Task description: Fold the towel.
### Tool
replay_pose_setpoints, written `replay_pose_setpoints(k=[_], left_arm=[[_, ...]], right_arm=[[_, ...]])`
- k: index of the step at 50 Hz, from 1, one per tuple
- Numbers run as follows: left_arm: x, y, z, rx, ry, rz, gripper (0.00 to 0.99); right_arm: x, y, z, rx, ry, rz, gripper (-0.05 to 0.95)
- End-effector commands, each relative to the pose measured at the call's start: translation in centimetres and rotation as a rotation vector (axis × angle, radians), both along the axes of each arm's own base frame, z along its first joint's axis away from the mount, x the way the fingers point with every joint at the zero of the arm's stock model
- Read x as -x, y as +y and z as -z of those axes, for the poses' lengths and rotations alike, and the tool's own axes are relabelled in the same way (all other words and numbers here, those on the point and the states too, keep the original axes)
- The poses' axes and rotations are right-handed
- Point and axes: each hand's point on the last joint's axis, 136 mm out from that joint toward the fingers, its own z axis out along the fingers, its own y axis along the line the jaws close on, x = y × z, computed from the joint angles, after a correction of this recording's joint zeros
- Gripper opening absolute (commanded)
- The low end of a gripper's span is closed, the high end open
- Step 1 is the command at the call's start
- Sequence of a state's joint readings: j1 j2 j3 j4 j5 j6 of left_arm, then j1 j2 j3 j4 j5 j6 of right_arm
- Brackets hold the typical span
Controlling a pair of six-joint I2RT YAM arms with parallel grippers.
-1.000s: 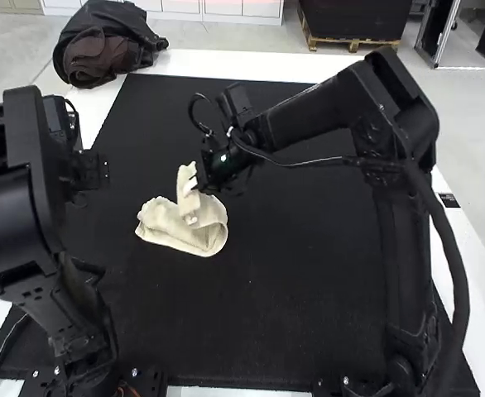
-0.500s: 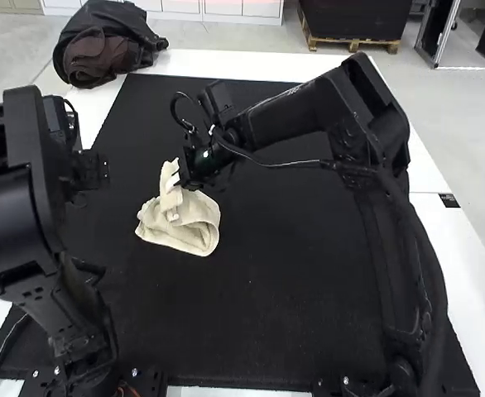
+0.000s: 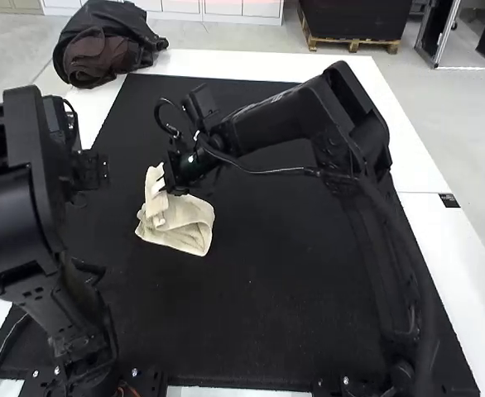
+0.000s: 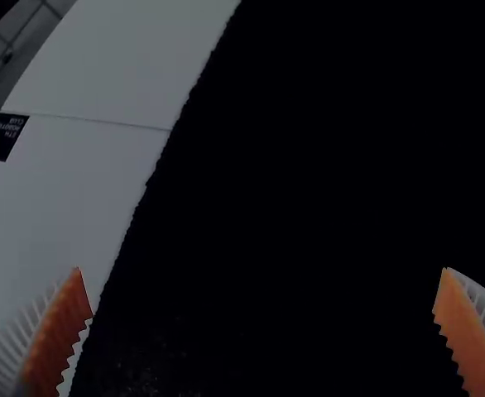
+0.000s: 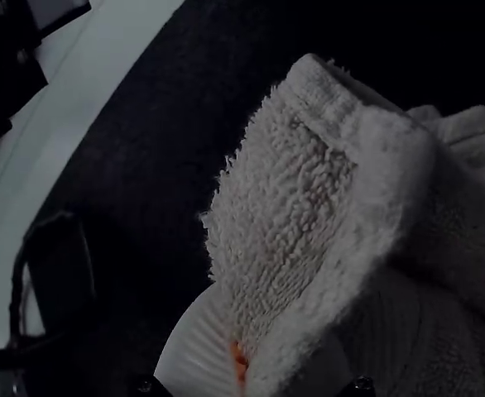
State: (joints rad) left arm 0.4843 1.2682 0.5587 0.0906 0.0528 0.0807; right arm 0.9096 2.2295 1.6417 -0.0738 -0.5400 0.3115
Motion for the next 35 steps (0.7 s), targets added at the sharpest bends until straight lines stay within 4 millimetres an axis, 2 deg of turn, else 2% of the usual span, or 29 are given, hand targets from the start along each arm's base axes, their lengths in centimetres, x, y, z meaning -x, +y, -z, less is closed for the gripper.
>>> replay_pose_setpoints(k=[1,9,11,15,20,22,23,26,27,28,29,35], left_arm=[[0.1,0.4,-1.2,-0.006,-0.037,-0.014,0.972],[0.2,0.9,-1.6,-0.012,-0.050,-0.027,0.972],[0.3,1.0,-1.7,-0.014,-0.054,-0.030,0.972],[0.4,1.1,-2.0,-0.018,-0.060,-0.033,0.972],[0.5,1.1,-2.3,-0.023,-0.068,-0.034,0.972],[0.5,1.0,-2.3,-0.023,-0.070,-0.033,0.972],[0.5,1.0,-2.3,-0.023,-0.068,-0.034,0.972],[0.5,1.0,-2.4,-0.023,-0.070,-0.034,0.972],[0.5,1.0,-2.3,-0.022,-0.068,-0.033,0.972],[0.5,1.0,-2.3,-0.022,-0.067,-0.034,0.972],[0.5,1.0,-2.2,-0.021,-0.066,-0.033,0.972],[0.5,1.0,-2.2,-0.020,-0.066,-0.034,0.972]], right_arm=[[0.5,1.4,-2.5,-0.053,-0.015,-0.026,0.22],[0.8,2.0,-3.3,-0.070,-0.044,-0.046,0.68],[0.7,2.1,-3.5,-0.073,-0.050,-0.047,0.77],[0.4,2.3,-4.1,-0.082,-0.072,-0.044,0.83],[0.1,2.1,-4.9,-0.087,-0.096,-0.042,0.82],[0.3,1.9,-5.3,-0.088,-0.093,-0.048,0.77],[0.4,1.8,-5.4,-0.088,-0.090,-0.055,0.71],[1.2,1.2,-5.5,-0.090,-0.066,-0.088,0.35],[1.3,1.0,-5.5,-0.093,-0.058,-0.097,0.14],[1.3,0.8,-5.5,-0.092,-0.058,-0.093,0.01],[1.2,0.7,-5.4,-0.088,-0.056,-0.089,-0.03],[1.9,-0.1,-4.5,-0.073,-0.021,-0.097,-0.02]])
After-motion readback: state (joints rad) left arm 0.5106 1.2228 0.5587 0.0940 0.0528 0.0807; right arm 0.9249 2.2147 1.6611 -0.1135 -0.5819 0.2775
